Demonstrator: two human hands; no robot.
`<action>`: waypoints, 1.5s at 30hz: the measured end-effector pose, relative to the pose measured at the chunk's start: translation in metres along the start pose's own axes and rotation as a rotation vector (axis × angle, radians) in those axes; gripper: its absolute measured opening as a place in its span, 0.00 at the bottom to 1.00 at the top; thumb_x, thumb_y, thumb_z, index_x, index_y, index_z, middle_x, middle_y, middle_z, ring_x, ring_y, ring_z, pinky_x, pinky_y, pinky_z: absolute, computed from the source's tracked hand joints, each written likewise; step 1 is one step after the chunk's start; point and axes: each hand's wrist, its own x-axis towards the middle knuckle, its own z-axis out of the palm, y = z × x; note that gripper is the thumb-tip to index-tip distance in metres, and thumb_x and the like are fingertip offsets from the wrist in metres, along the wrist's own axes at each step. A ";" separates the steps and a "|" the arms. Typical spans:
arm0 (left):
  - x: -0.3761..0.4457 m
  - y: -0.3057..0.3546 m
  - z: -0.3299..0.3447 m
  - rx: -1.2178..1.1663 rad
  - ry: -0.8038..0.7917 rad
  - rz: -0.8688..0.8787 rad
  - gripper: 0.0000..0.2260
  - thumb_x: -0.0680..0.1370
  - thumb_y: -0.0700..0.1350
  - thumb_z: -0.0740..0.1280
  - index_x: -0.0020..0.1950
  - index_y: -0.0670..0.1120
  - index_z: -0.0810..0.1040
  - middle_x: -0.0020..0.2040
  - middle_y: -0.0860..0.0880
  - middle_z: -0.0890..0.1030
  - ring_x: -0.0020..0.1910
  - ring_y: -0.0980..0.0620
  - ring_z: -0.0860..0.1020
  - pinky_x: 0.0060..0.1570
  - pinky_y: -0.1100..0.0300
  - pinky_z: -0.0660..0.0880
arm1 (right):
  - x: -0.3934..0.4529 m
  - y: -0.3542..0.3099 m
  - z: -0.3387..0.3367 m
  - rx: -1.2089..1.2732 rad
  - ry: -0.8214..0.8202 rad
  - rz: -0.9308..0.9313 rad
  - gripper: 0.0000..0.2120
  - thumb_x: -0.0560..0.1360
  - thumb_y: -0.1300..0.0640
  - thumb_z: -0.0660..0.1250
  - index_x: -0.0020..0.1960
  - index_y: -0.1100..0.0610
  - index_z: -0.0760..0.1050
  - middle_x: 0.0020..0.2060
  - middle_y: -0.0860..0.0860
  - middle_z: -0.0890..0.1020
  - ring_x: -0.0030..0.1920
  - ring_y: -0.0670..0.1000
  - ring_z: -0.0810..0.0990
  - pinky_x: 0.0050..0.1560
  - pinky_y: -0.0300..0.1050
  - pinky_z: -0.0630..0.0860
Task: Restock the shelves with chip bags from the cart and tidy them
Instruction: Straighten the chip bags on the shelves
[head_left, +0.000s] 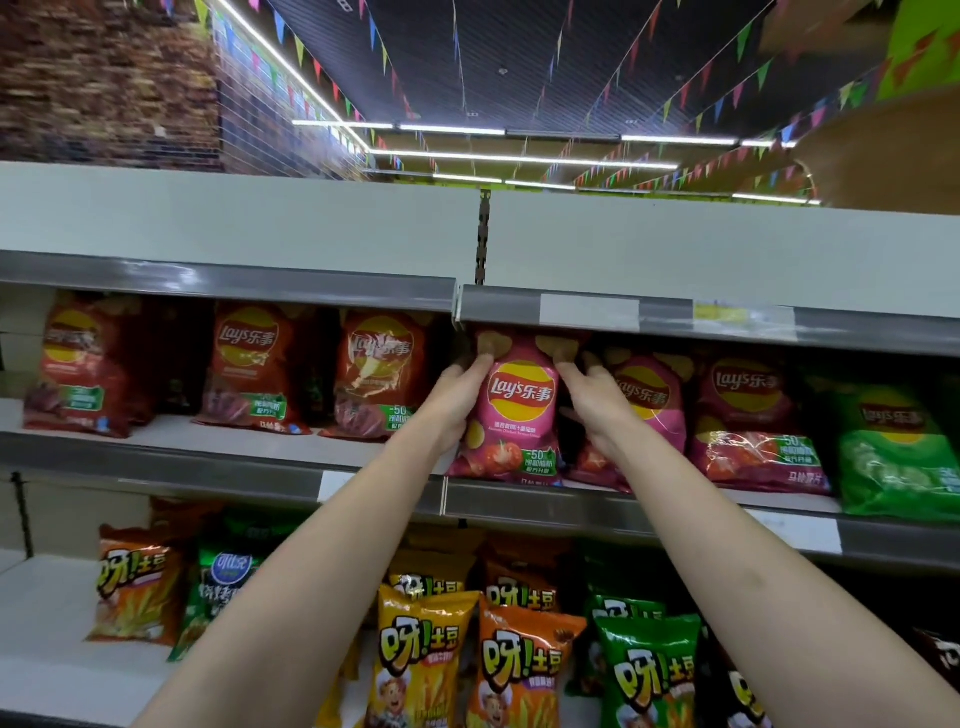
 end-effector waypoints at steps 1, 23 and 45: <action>0.005 -0.003 0.002 -0.013 0.034 0.002 0.22 0.80 0.51 0.63 0.68 0.38 0.68 0.52 0.41 0.82 0.45 0.47 0.81 0.45 0.54 0.78 | 0.003 0.001 0.000 0.012 0.014 0.000 0.29 0.80 0.48 0.60 0.76 0.57 0.56 0.67 0.56 0.74 0.66 0.57 0.72 0.68 0.57 0.70; 0.007 -0.006 -0.002 0.086 0.052 0.005 0.19 0.80 0.53 0.63 0.65 0.41 0.71 0.47 0.47 0.81 0.45 0.50 0.79 0.50 0.54 0.76 | 0.008 -0.004 -0.005 -0.224 0.021 0.018 0.36 0.76 0.37 0.62 0.77 0.54 0.57 0.72 0.54 0.68 0.69 0.59 0.70 0.68 0.56 0.68; -0.029 -0.020 -0.029 0.980 0.023 0.378 0.45 0.64 0.54 0.79 0.72 0.44 0.58 0.66 0.45 0.63 0.66 0.48 0.67 0.65 0.52 0.70 | -0.046 0.022 -0.005 -0.843 -0.148 -0.162 0.52 0.70 0.52 0.76 0.78 0.54 0.41 0.74 0.56 0.59 0.73 0.57 0.61 0.71 0.53 0.65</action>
